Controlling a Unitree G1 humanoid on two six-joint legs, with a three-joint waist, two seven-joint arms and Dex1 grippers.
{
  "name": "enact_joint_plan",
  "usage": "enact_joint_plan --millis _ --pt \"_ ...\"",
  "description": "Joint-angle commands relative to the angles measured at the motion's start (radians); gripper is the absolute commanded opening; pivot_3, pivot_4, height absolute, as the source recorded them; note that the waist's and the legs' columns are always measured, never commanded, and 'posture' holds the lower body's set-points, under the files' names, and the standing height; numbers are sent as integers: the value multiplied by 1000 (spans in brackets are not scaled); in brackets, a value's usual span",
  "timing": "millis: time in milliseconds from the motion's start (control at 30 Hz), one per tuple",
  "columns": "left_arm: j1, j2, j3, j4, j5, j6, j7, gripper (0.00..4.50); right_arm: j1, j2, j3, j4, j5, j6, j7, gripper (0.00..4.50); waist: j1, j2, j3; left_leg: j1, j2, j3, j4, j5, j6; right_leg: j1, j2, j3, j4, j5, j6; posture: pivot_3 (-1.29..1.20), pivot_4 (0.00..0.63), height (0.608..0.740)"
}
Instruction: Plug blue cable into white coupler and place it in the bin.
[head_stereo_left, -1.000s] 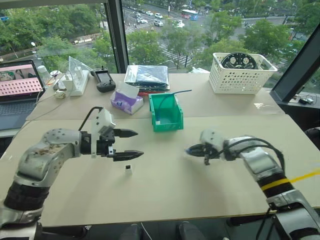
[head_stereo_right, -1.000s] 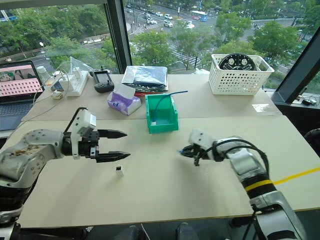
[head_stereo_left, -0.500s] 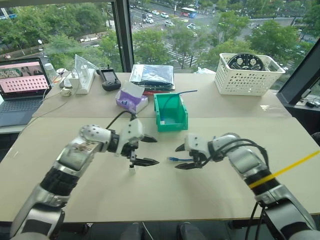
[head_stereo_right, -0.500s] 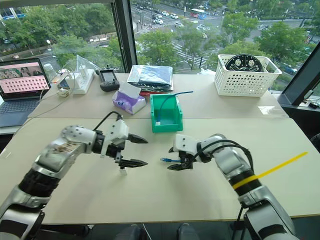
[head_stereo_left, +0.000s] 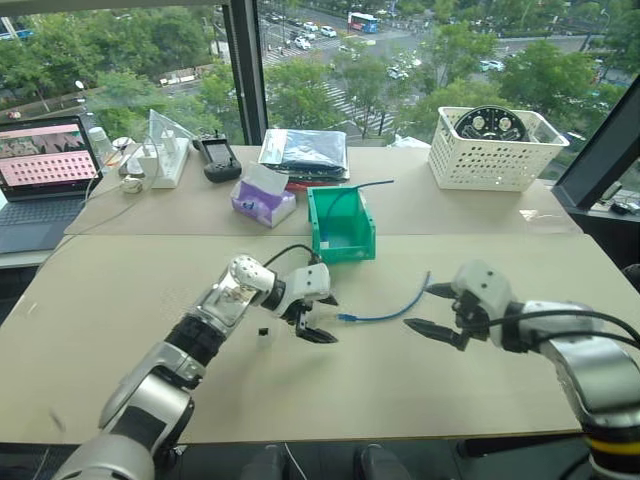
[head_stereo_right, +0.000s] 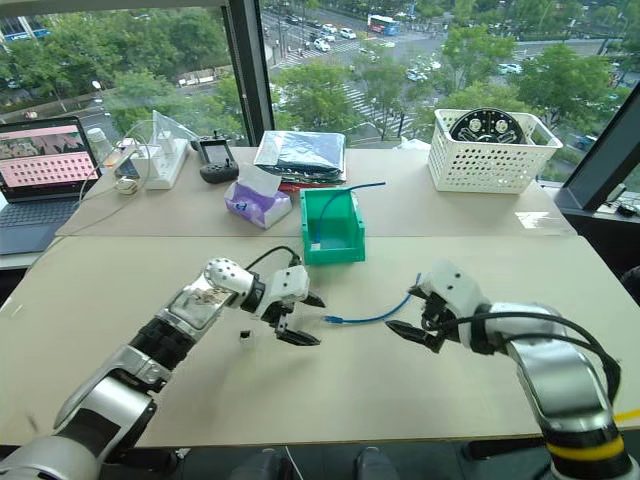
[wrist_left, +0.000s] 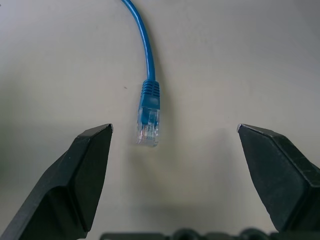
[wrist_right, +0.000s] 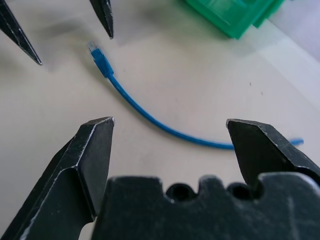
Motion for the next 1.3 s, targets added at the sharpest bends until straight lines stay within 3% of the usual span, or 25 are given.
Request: enact_joint_plan --millis 33,233,300,433,667,800,900,1167,1300 --pt "-32 -28 14 43 32 -39 18 4323 72 28 -128 -156 73 114 -71 4177 1 0 0 0 0 0 1 0 0 0 0 0 0 0 1 0 150 740" --pt "-60 -60 15 168 81 -136 36 4323 175 68 -292 -254 151 231 -142 4177 6 0 0 1 0 -3 3 0 0 2 0 1 0 -1 7 0 150 740" --pt "-65 -56 6 192 104 -164 32 3897 214 62 -332 -273 167 246 -150 4204 9 0 0 1 0 -3 3 0 0 3 0 1 0 -1 7 0 150 740" --pt "-72 -61 13 222 118 -191 29 2699 250 52 -353 -300 227 264 -142 4204 6 1 0 1 0 -3 3 0 0 3 0 1 -1 -1 7 0 150 740" --pt "-90 -89 54 232 101 -180 43 90 216 9 -302 -278 306 267 -144 4204 6 1 0 3 0 -4 3 0 0 4 0 1 0 -1 7 0 150 740" --pt "-99 -105 111 162 53 -117 53 52 156 74 -285 -243 390 328 -190 4204 5 1 0 2 0 -6 3 0 0 4 0 1 0 -1 7 0 150 740" --pt "-87 -107 154 11 -9 5 36 52 68 265 -336 -186 505 445 -308 4204 4 0 0 -1 0 -9 3 0 0 2 0 1 -1 -1 7 0 150 740" --pt "-28 -106 212 -174 -61 169 133 52 -182 703 -614 -104 671 650 -668 4204 0 3 -1 -1 1 -12 3 0 0 2 -1 1 0 3 1 0 150 740" --pt "0 -114 207 -266 -88 232 148 52 -304 825 -748 -78 815 673 -840 4204 -6 4 0 -1 1 -12 2 0 0 1 0 0 2 4 1 0 150 740"
